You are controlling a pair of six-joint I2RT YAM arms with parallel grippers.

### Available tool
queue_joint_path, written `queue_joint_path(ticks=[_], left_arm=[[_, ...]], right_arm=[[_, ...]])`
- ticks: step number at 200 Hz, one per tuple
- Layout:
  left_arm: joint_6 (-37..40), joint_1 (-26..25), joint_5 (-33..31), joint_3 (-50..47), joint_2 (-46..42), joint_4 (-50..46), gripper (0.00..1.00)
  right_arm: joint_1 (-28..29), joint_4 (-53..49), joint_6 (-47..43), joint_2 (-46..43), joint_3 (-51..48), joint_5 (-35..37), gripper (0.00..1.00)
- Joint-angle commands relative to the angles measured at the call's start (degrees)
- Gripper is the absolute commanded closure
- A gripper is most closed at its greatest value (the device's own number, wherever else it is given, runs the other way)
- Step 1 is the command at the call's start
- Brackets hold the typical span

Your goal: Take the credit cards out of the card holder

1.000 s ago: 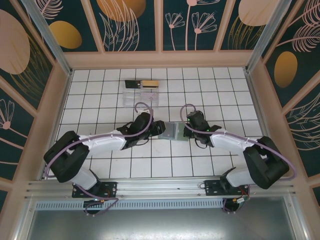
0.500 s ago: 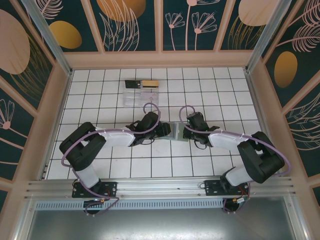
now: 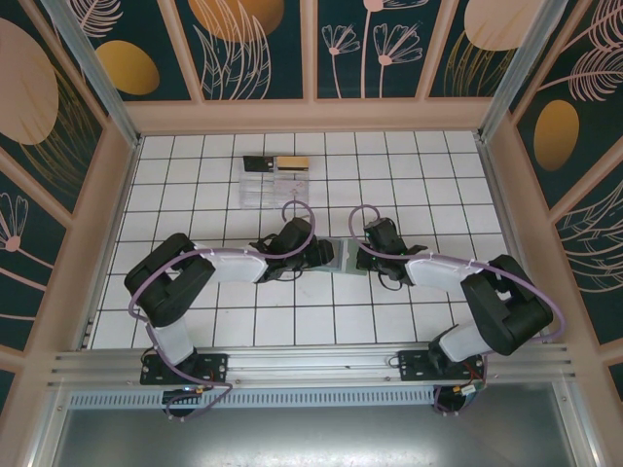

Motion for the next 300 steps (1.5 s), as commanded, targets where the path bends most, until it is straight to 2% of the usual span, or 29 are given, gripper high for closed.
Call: queue_joint_path(ticks=[1,82,143,202,300], left_arm=[[0.63,0.09,1.45,0.95,1.13,-0.45,0.52],[0.06,0.09,7.42,-1.11,-0.66,7.75,0.5],[1.68,0.09,-0.56,-0.2,-2.48,-0.25,0.5],[1.86,0.09,-1.26,-0.67,-3.62,0.28,0.49],[1.84,0.11,-0.43,-0.59,-2.92,-0.24,0.48]], right_arm=[[-0.41,0.23,-0.66,0.93,-0.82,-0.63,0.87],[-0.41,0.32,-0.59,1.03,-0.82,-0.79,0.87],[-0.32,-1.54,0.04,-0.8,-0.13,0.6,0.87],[-0.32,-7.3,0.21,-8.45,1.3,3.14,0.73],[-1.81,-2.5,0.66,0.72,-0.95,-0.67,0.73]])
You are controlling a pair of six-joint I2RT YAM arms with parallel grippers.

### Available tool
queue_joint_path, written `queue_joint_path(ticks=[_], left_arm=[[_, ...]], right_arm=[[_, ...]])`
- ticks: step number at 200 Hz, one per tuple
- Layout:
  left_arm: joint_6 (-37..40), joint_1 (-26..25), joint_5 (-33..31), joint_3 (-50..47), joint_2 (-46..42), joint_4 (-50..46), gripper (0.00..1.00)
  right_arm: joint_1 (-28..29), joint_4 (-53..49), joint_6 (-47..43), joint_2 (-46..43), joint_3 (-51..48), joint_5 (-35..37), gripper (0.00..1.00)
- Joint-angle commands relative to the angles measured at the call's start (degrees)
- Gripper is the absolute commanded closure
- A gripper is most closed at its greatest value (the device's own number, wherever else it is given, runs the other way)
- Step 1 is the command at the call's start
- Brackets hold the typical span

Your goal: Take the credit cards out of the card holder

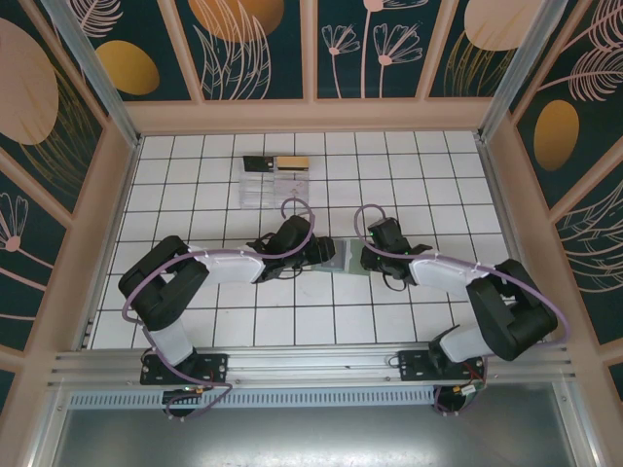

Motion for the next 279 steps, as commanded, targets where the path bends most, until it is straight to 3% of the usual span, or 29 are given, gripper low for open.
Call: queue_joint_path(ticks=[1,279], left_arm=[[1.02,0.1,0.13,-0.26,-0.67,-1.11,0.48],[1.38,0.09,4.03,1.72,3.22,-1.91,0.5]], right_arm=[[-0.33,1.1,0.35,2.15,-0.98,-1.77,0.73],[-0.32,1.87,0.83,1.87,-1.43,-2.88,0.73]])
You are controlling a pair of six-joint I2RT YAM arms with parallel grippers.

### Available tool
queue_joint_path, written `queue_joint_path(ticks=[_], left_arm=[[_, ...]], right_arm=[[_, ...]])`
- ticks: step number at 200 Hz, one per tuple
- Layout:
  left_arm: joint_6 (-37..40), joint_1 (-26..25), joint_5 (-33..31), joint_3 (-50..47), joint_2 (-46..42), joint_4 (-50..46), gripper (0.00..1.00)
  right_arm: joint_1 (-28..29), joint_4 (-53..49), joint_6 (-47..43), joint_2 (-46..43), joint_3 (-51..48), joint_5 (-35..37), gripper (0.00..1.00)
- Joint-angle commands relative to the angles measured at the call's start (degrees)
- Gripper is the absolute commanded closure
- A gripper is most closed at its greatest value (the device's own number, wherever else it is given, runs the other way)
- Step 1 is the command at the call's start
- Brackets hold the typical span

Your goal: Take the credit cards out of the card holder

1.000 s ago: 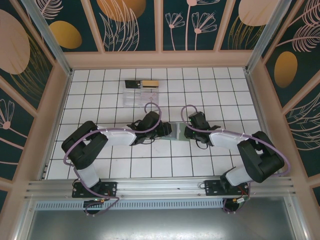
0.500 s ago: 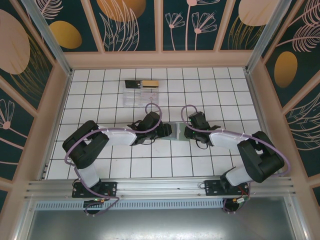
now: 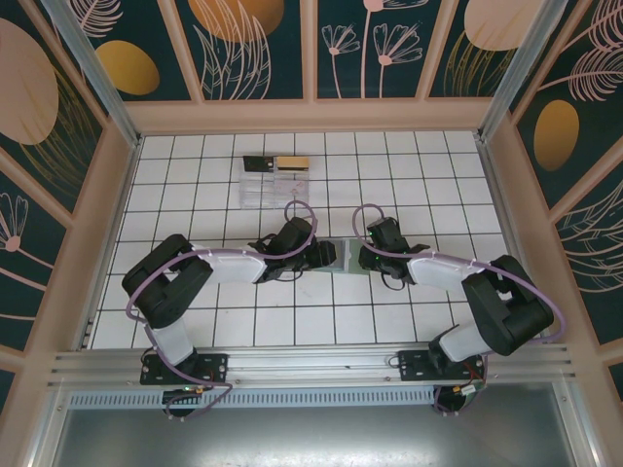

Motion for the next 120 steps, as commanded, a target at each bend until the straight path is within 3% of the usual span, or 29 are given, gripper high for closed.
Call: queue_joint_path(ticks=[1,120], left_arm=[[0.49,0.09,0.52,1.7,1.81,-1.16,0.5],[1.03,-0.11,5.02,1.2,0.65,2.58,0.48]], right_arm=[[-0.26,-0.08,0.81,0.69,-1.35,-1.86,0.73],[-0.26,0.4,1.14,0.95,-1.81,-1.85,0.73]])
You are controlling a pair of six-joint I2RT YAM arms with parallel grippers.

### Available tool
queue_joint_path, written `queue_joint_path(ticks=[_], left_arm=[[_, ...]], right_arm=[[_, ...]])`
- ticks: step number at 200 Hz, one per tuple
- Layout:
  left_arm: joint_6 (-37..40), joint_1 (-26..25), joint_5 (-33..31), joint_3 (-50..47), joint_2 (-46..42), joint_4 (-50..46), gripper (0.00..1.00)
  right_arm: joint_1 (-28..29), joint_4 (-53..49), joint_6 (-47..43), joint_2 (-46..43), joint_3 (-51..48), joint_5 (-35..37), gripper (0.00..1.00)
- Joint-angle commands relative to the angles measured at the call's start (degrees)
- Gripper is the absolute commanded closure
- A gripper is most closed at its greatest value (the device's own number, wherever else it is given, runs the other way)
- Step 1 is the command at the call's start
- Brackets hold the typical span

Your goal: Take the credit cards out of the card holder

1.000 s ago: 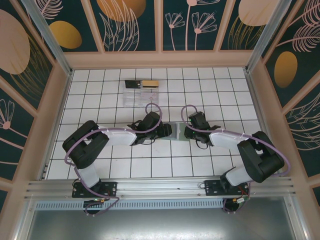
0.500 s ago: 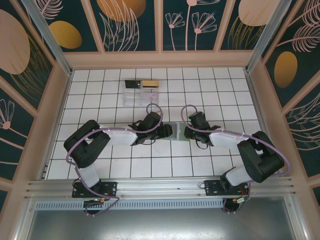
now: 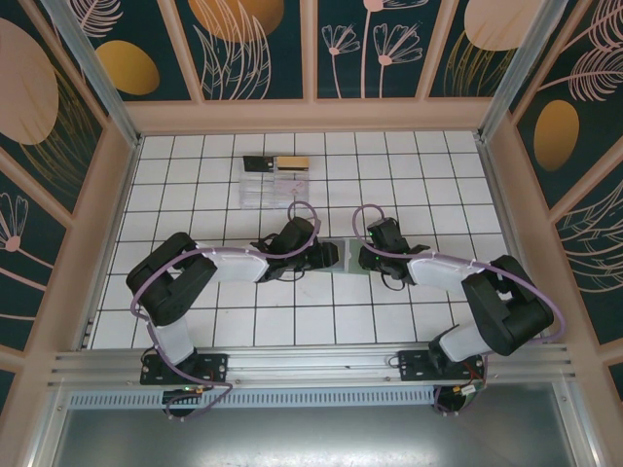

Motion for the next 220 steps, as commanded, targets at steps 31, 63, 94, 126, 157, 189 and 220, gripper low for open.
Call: queue_joint_path(ticks=[31,63,94,126,157,189,220], left_arm=[[0.86,-0.29,3.07,0.95,0.14,2.68,0.46],[0.69,-0.52,3.56,1.65,1.19,2.46,0.46],[0.29,-0.61,3.85,2.43,1.62,2.79,0.46],[-0.02,-0.76,3.96,3.77,2.17,2.68,0.47],[0.62,-0.76,-1.61,3.58,-1.05,-1.48,0.47],[1.76,-0.73,-10.21,4.79,-4.12,-10.2,0.47],[1.15,-0.79,-11.58,5.8,-3.35,-12.82,0.48]], right_arm=[[-0.26,-0.26,1.14,0.94,-1.51,-1.82,0.73],[-0.26,-0.4,1.23,0.56,-1.55,-1.86,0.73],[-0.26,-0.16,1.36,0.07,-1.63,-1.86,0.73],[-0.26,-0.01,1.49,-0.42,-1.73,-1.82,0.73],[-0.26,-1.0,1.83,-2.28,-1.79,-1.74,0.73],[-0.26,-3.72,2.19,-6.54,-1.3,1.24,0.73],[-0.26,-6.74,3.41,-9.7,-0.58,5.6,0.72]])
